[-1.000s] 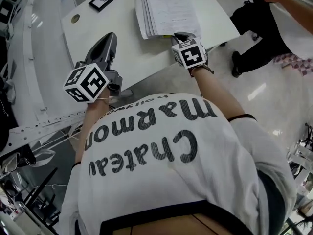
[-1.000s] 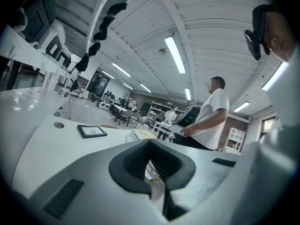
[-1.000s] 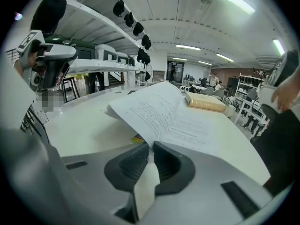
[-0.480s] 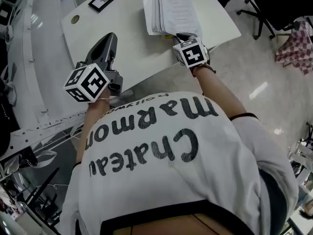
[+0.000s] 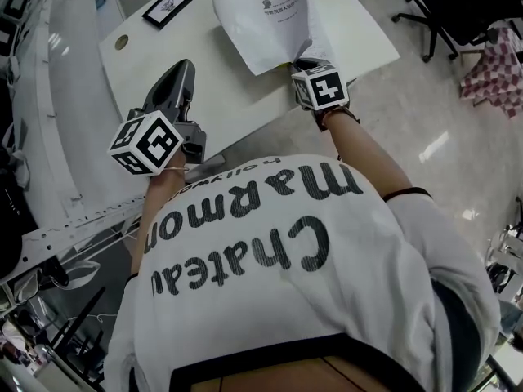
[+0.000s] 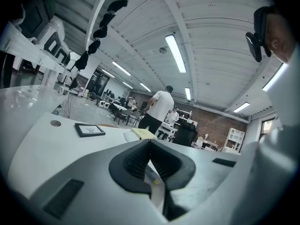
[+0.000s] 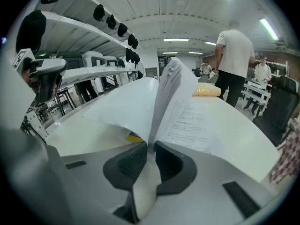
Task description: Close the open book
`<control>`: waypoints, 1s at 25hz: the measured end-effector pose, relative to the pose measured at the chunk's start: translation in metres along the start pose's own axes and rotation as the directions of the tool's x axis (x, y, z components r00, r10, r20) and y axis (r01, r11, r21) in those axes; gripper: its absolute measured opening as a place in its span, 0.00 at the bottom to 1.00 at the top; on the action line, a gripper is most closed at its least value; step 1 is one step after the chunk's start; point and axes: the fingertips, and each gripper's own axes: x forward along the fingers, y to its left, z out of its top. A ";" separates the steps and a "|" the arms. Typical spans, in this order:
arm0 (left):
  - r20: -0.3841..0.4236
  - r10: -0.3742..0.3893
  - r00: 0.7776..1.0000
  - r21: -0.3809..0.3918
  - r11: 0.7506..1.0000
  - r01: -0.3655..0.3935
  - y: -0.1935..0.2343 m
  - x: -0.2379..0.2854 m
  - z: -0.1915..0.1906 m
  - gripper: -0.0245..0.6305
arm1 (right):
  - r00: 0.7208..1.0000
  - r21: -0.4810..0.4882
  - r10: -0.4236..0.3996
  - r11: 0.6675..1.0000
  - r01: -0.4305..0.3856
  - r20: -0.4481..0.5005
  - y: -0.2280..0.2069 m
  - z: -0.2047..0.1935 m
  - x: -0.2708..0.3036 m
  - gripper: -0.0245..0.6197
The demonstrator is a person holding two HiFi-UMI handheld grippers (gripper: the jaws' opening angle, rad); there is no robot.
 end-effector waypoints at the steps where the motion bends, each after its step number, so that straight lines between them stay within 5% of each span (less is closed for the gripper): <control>1: -0.001 -0.001 1.000 0.000 1.000 0.001 0.000 0.001 0.000 0.07 | 1.000 0.002 0.001 1.000 -0.001 0.000 0.000 0.000 0.000 0.14; 25: -0.013 -0.011 1.000 0.012 1.000 0.011 -0.005 0.007 -0.002 0.07 | 0.999 0.172 0.032 0.985 -0.030 -0.010 -0.005 -0.004 0.000 0.16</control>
